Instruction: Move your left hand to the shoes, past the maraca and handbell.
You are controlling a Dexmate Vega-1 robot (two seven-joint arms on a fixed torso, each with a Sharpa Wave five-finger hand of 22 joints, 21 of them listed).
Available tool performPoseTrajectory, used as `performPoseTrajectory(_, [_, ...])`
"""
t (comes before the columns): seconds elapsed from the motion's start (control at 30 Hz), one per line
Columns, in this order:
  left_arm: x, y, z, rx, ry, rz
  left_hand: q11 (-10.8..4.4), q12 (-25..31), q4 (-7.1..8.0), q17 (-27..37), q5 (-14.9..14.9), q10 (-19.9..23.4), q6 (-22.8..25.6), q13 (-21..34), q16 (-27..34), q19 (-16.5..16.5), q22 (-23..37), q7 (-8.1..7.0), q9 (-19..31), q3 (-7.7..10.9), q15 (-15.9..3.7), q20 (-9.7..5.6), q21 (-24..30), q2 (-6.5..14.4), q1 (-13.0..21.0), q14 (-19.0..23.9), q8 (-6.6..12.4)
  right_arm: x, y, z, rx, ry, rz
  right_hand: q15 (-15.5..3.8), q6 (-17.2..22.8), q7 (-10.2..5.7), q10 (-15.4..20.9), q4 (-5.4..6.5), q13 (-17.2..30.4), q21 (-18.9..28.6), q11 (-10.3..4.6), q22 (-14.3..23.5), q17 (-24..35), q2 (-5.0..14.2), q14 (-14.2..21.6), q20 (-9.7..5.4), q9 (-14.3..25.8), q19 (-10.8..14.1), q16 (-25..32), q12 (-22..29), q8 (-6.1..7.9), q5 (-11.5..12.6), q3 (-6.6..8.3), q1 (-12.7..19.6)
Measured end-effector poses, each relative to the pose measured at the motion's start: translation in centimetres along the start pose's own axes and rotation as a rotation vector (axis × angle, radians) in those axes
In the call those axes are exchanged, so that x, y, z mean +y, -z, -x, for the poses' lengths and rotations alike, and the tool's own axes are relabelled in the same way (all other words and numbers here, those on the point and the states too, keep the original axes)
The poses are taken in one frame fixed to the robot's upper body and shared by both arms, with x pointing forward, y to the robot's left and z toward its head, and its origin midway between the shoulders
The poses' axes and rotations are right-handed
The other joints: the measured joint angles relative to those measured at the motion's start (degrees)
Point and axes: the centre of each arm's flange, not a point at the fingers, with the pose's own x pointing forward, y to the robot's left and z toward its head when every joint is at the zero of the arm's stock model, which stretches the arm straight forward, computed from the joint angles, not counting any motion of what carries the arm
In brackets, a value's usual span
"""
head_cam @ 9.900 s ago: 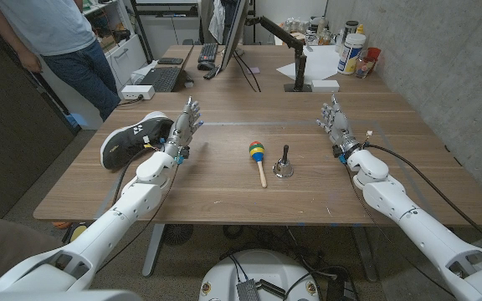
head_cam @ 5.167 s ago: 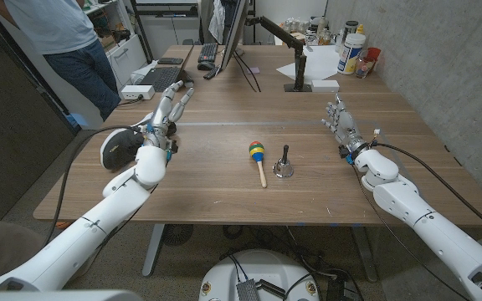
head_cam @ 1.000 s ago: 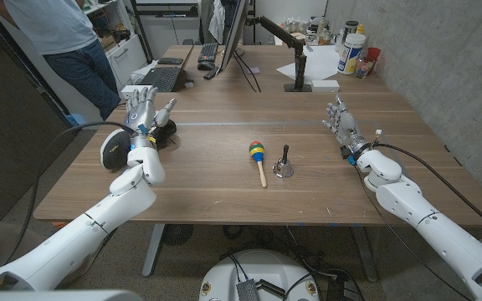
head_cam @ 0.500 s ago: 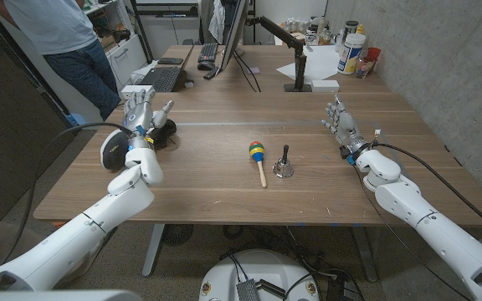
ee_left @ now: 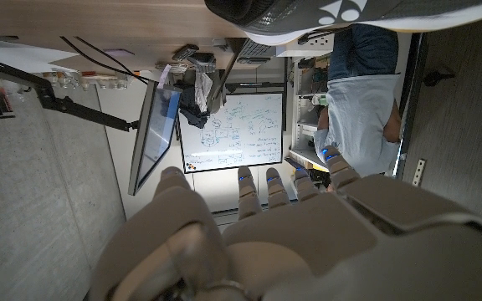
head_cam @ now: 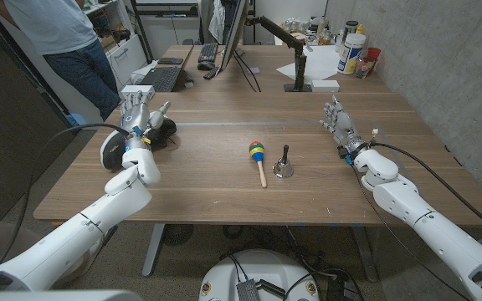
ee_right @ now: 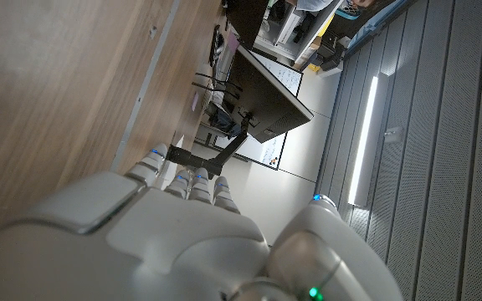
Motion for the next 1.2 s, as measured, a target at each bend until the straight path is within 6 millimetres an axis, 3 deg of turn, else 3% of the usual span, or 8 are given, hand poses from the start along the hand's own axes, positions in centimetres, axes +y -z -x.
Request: performPoseTrajectory(1.2, [-0.8,1.2,-0.9,0.051,0.033,-0.003,0.00,0.0,-0.02,0.0,0.0,0.0,0.0,0.3,0.0,0.0,0.0,0.00,0.0,0.02,-0.01,0.00,0.0,0.0,0.0,0.0,-0.22,0.1,-0.3,0.0,-0.001,-0.007,0.000,-0.21,0.0,0.00,-0.1,-0.16,0.0,0.0,0.13,0.0,0.0,0.76,-0.4,-0.01,0.0,0.0,0.0,0.0,0.00,0.0,0.17,-0.2])
